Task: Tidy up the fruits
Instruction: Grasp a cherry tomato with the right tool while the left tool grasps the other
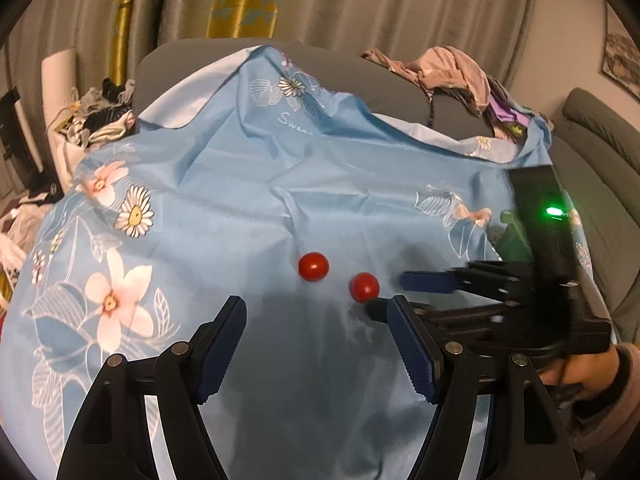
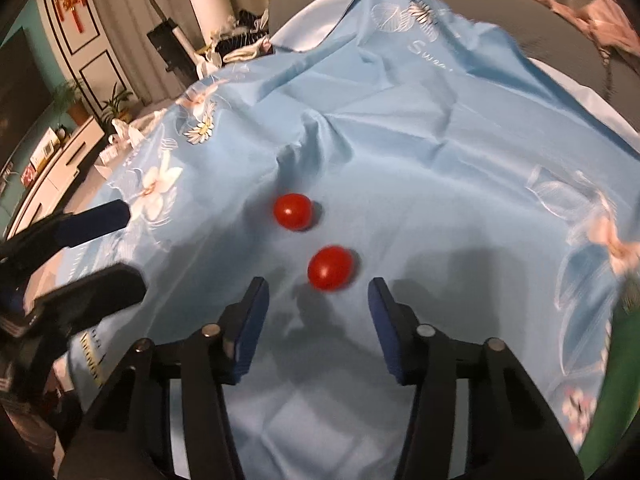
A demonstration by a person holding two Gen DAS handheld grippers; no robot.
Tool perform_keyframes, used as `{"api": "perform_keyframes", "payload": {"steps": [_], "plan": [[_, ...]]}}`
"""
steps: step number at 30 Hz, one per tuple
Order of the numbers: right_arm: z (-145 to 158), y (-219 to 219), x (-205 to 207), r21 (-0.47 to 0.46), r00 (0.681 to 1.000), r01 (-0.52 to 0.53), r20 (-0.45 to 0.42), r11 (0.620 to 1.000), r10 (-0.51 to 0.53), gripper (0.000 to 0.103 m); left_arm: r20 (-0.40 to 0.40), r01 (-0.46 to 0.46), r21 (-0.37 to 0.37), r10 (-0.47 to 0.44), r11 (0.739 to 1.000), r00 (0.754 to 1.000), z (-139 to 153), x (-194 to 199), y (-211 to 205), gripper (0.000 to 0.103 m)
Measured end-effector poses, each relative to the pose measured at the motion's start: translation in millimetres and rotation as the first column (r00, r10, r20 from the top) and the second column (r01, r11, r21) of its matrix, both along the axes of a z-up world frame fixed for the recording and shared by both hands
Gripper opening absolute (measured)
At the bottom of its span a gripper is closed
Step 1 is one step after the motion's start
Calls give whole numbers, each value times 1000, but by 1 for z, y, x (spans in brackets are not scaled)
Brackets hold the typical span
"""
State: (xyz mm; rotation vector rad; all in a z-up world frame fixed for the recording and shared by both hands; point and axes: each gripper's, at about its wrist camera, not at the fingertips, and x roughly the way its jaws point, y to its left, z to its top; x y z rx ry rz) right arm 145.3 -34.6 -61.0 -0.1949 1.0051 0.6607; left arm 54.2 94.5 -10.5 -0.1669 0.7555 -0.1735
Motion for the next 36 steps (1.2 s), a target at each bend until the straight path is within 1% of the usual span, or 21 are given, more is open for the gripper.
{"api": "perform_keyframes", "payload": {"steps": [1, 2, 3, 5, 8, 11, 12, 13, 17, 21, 24, 27, 29, 32, 34, 36], "plan": [[-4, 6, 6, -11, 1000, -5, -3, 1000, 4, 48, 1, 5, 7, -5, 1000, 1000, 0, 3, -1, 73], [-6, 9, 9, -20, 1000, -10, -6, 1000, 10, 42, 1, 15, 16, -15, 1000, 1000, 0, 6, -2, 72], [-8, 12, 13, -30, 1000, -16, -11, 999, 15, 39, 2, 22, 22, -22, 1000, 1000, -1, 9, -3, 68], [-13, 16, 19, -41, 999, -24, -36, 999, 23, 26, 0, 33, 30, -33, 999, 999, -2, 15, -5, 68], [-15, 14, 22, -63, 999, -17, -34, 998, 15, 26, -9, 55, 38, -55, 998, 998, -4, 25, -10, 68], [-10, -2, 23, -19, 999, 10, -45, 1000, -11, 26, -30, 80, 32, -79, 996, 996, -8, 37, -15, 67], [-8, -7, 21, -3, 999, 19, -45, 1000, -19, 26, -38, 88, 31, -86, 996, 996, -9, 41, -17, 64], [-6, -15, 18, 11, 999, 28, -44, 1000, -27, 26, -51, 97, 32, -95, 995, 994, -11, 47, -19, 56], [-2, -41, 4, 67, 997, 57, -58, 996, -53, 26, -73, 133, 18, -131, 991, 989, -16, 61, -30, 55], [-2, -57, -6, 110, 995, 74, -72, 991, -66, 26, -118, 121, 90, -110, 989, 987, -25, 74, -41, 55], [-1, -60, -11, 132, 996, 67, -68, 989, -59, 26, -138, 104, 150, -83, 983, 987, -32, 82, -46, 55], [2, -62, -12, 160, 997, 57, -61, 985, -47, 26, -162, 100, 209, -66, 973, 985, -40, 92, -52, 55], [4, -64, -14, 173, 998, 51, -52, 984, -42, 27, -160, 101, 256, -61, 961, 985, -44, 94, -55, 55], [5, -68, -14, 183, 998, 50, -46, 982, -43, 27, -167, 109, 288, -62, 951, 984, -45, 96, -58, 55], [4, -73, -13, 192, 997, 61, -50, 980, -53, 27, -174, 121, 303, -70, 945, 982, -47, 96, -59, 49], [4, -77, -12, 194, 997, 71, -49, 978, -63, 27, -181, 134, 321, -78, 938, 980, -48, 99, -61, 48]]}}
